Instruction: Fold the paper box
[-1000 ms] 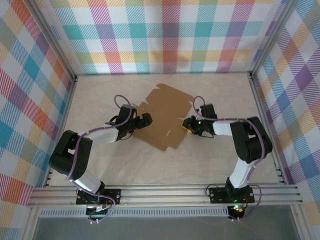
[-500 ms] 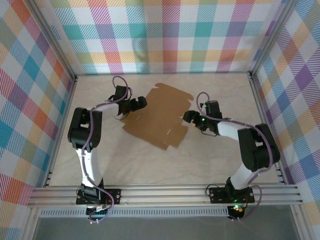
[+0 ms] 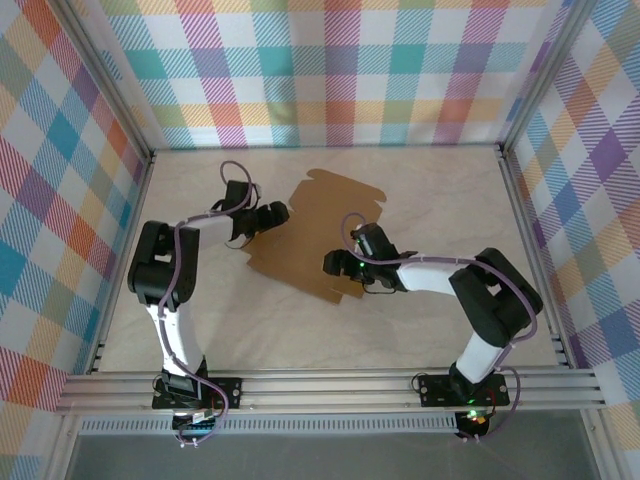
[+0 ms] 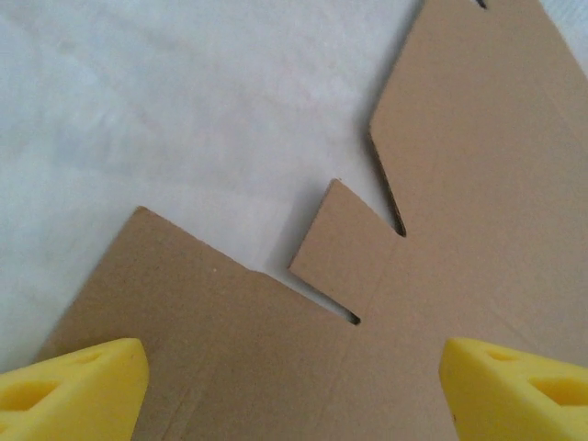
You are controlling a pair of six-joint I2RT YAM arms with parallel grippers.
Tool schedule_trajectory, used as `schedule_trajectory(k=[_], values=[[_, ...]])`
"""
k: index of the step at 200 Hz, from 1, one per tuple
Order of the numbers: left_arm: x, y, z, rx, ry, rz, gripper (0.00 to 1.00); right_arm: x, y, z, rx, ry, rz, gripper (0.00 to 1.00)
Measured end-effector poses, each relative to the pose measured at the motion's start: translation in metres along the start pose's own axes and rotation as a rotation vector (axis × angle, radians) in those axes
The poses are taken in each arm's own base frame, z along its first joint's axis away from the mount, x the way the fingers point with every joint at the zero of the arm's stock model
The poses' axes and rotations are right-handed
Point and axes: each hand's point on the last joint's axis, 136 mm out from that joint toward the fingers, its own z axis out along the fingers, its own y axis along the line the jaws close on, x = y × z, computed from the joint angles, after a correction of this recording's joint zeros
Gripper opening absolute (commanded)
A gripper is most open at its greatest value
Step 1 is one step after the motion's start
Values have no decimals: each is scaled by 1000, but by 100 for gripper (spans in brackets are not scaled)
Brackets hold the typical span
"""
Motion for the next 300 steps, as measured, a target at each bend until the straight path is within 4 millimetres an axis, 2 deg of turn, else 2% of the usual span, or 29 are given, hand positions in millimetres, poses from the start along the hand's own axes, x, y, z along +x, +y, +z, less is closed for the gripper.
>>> schedule_trajectory(k=[16,37,50,73,93,109,136,156,177,200,224,246,259,274,300], values=[[15,8,-13,-9,-7,-20,83,-7,-5,-1,10,-3,14,78],[37,11,-30,7,3,-52,84,-26,-23,-6,31,-25,42,78],[56,4,-38,28,19,-62,85,-44,-38,-10,46,-48,69,78],[101,-17,-53,63,69,-49,86,-77,-67,-17,70,-83,122,78],[135,-30,-67,76,108,-26,88,-107,-84,-19,79,-107,148,79],[147,-27,-80,34,109,-8,90,-126,-95,-21,98,-125,150,80],[127,-22,-97,-60,50,81,94,-134,-107,-34,116,-143,154,80],[97,-43,-93,-76,22,183,95,-125,-100,-53,104,-164,149,80],[63,-76,-71,-48,10,277,95,-107,-89,-82,71,-198,157,76],[35,-108,-29,-9,30,364,94,-79,-79,-99,19,-215,184,75],[18,-128,17,14,67,420,94,-35,-79,-89,1,-142,229,75],[14,-136,51,29,110,439,94,-2,-75,-75,-3,-59,252,74],[16,-135,65,28,137,434,94,3,-71,-69,-16,-39,253,74],[24,-123,73,-5,173,412,94,2,-71,-64,-16,-43,266,72],[24,-109,69,-66,154,368,97,-3,-78,-59,-3,-55,288,72]])
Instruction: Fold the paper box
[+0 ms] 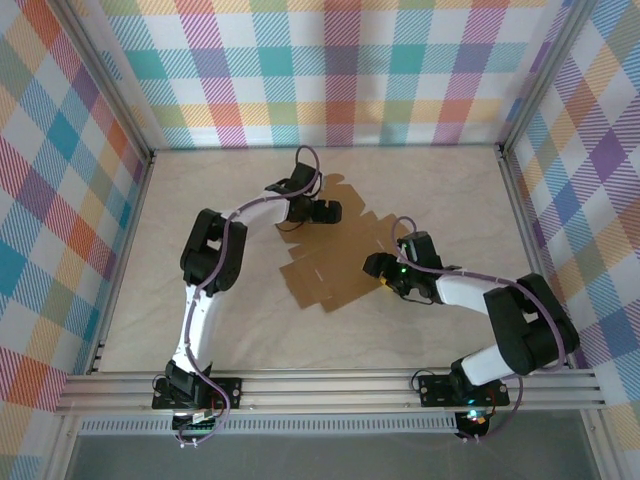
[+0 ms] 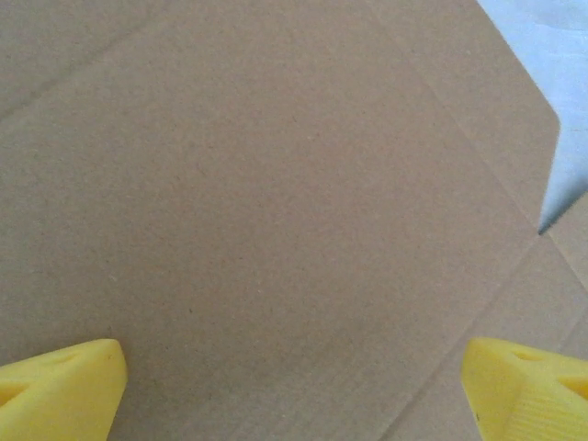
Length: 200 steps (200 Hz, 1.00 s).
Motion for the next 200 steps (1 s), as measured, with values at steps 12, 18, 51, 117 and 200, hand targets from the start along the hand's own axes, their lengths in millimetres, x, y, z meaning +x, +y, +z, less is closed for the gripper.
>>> schedule_trajectory(k=[12,18,51,117,200], values=[[7,10,-6,-39,-8,-30,98,-4,1,3,-3,8,11,72],[12,15,-11,-59,-11,-48,98,-7,2,5,-3,12,16,72],[54,44,-41,-150,-22,-143,99,-28,9,17,-10,35,39,72],[133,59,-89,-189,11,-263,100,-108,24,48,5,-7,-19,74],[111,33,-105,-114,-24,-201,96,-112,48,6,-70,-75,-46,76]])
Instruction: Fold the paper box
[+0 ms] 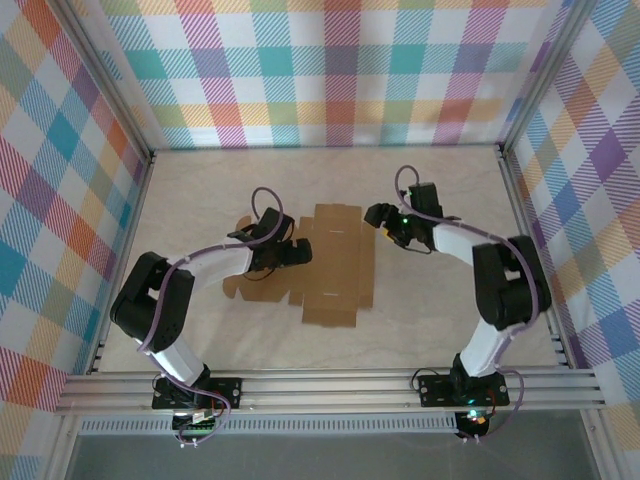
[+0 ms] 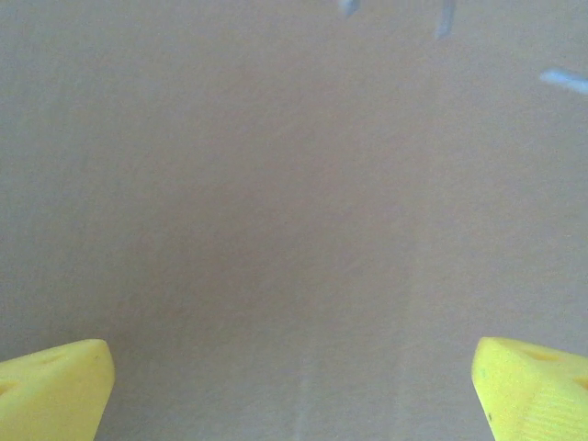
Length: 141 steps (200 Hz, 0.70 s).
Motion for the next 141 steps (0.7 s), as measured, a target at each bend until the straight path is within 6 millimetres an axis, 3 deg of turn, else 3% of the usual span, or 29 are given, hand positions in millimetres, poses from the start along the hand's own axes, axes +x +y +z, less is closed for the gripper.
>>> schedule_trajectory(k=[33,69,91,117,141], values=[[-35,-18,4,66,-35,30,82,33,-15,-21,-29,-11,42,76],[-28,15,29,46,46,-39,65,80,-49,-20,20,62,105,75],[-13,31,36,55,85,-93,60,81,-40,-19,-8,52,90,73],[-17,27,37,111,66,-141,60,87,-30,-12,-34,66,69,68],[-18,24,38,141,44,-172,60,97,-32,-3,-32,94,80,55]])
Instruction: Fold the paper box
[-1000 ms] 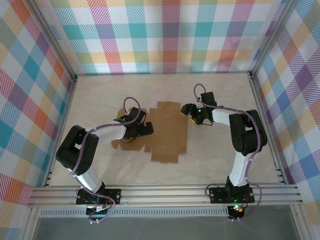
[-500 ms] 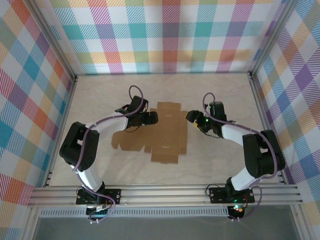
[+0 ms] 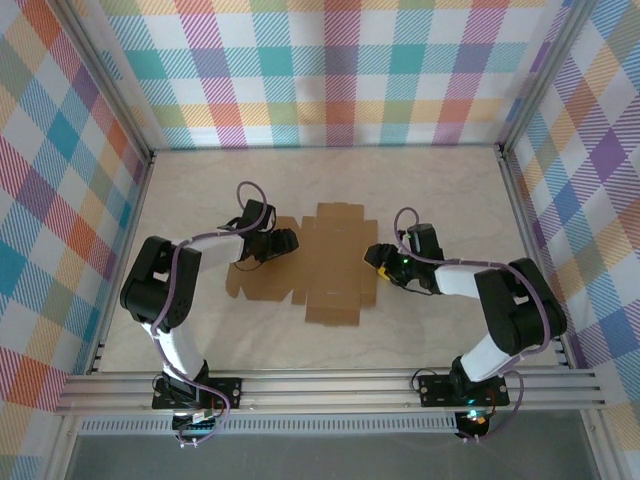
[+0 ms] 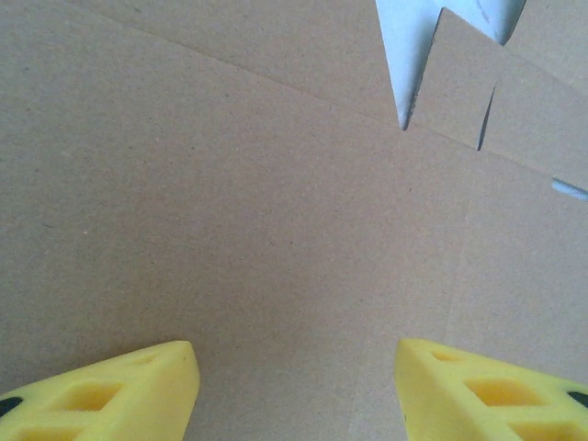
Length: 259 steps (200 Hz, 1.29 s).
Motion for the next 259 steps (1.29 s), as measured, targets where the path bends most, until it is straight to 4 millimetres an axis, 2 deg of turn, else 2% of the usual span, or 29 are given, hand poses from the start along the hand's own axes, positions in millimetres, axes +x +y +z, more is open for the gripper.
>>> schedule_trajectory(k=[85,113,139,150,185,207,228,259], values=[[2,6,-7,27,-76,-111,63,6,3,1,6,-3,-5,15],[3,4,-12,40,-84,-119,80,9,1,-1,35,2,-42,0],[9,3,-21,41,-82,-103,94,7,6,-3,68,21,-116,0],[14,2,-25,34,-75,-78,98,2,12,-5,86,27,-164,0],[24,15,-34,-42,-48,-32,98,-29,36,-15,192,38,-367,0],[26,15,-35,-48,-38,-17,96,-49,49,-15,260,66,-491,0],[27,13,-35,-44,-32,-12,96,-65,44,-10,360,89,-577,0],[28,5,-29,-21,-7,-15,99,-83,24,-7,563,93,-683,0]])
